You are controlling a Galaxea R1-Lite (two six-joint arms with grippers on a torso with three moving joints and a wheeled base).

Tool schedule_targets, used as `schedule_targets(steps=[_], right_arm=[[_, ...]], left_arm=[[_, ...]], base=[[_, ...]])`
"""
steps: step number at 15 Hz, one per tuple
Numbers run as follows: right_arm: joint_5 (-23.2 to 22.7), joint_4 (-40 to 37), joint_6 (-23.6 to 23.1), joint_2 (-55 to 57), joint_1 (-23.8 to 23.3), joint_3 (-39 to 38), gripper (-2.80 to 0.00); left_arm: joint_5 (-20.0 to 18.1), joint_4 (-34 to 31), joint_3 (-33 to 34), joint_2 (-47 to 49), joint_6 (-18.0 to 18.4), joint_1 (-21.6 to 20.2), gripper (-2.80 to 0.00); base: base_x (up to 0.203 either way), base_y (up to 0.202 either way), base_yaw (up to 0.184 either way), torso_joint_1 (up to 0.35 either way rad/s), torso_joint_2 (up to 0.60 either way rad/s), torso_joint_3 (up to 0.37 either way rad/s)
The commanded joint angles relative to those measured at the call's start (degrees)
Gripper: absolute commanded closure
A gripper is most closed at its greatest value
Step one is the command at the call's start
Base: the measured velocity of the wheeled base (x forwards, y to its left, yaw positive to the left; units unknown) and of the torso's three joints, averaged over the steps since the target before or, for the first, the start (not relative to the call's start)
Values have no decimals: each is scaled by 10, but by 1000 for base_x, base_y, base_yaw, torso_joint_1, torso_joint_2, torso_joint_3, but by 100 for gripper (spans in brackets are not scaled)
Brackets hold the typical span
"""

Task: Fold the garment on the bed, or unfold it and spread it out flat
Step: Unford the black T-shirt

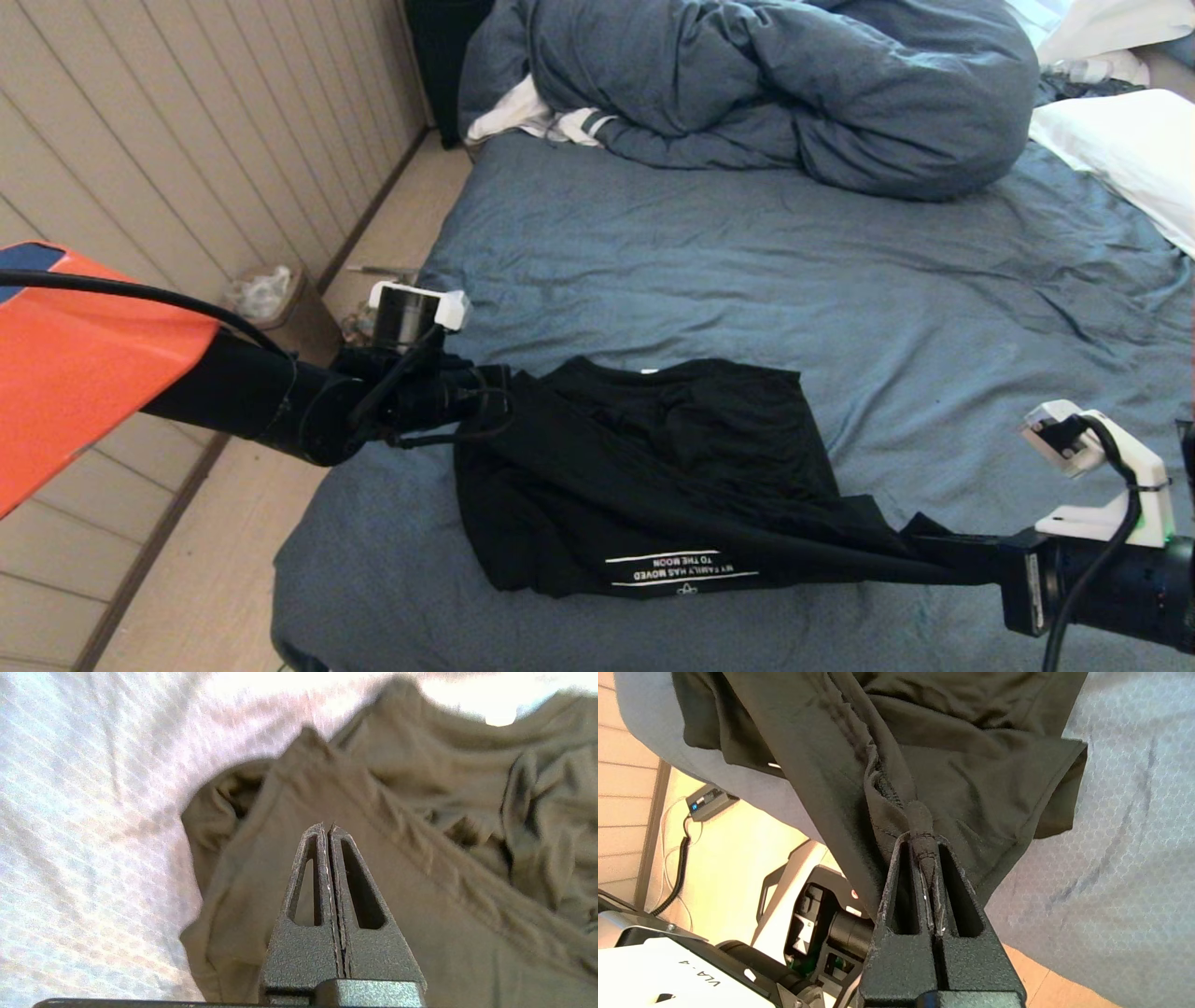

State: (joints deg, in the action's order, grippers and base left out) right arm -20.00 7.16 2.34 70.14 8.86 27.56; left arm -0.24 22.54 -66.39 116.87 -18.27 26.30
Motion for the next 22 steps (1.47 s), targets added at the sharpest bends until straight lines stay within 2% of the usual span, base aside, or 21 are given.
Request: schedule_targets(steps=[1, 2, 8, 11, 17, 22], right_arm=[[-1, 1, 0, 7, 0, -2, 0], [-5, 1, 0, 8, 0, -1, 0], [-2, -15, -2, 4, -2, 64, 0], [-4, -94, -1, -19, -2, 99, 0], [-7, -94, -1, -9, -5, 93, 0], [-7, -94, -2, -12, -6, 92, 0]], left_arm=[[1, 0, -5, -4, -1, 0, 0], [2, -6, -12, 0, 1, 0, -280], [2, -1, -5, 6, 2, 0, -280], [-1, 0, -10, 24, 2, 0, -280], [3, -3, -78, 81, 4, 21, -280], [4, 2, -85, 115, 3, 28, -280]], base=[[0, 0, 0, 0, 0, 0], [0, 0, 0, 0, 0, 0], [0, 0, 0, 0, 0, 0], [0, 0, 0, 0, 0, 0], [0, 0, 0, 0, 0, 0], [0, 0, 0, 0, 0, 0]])
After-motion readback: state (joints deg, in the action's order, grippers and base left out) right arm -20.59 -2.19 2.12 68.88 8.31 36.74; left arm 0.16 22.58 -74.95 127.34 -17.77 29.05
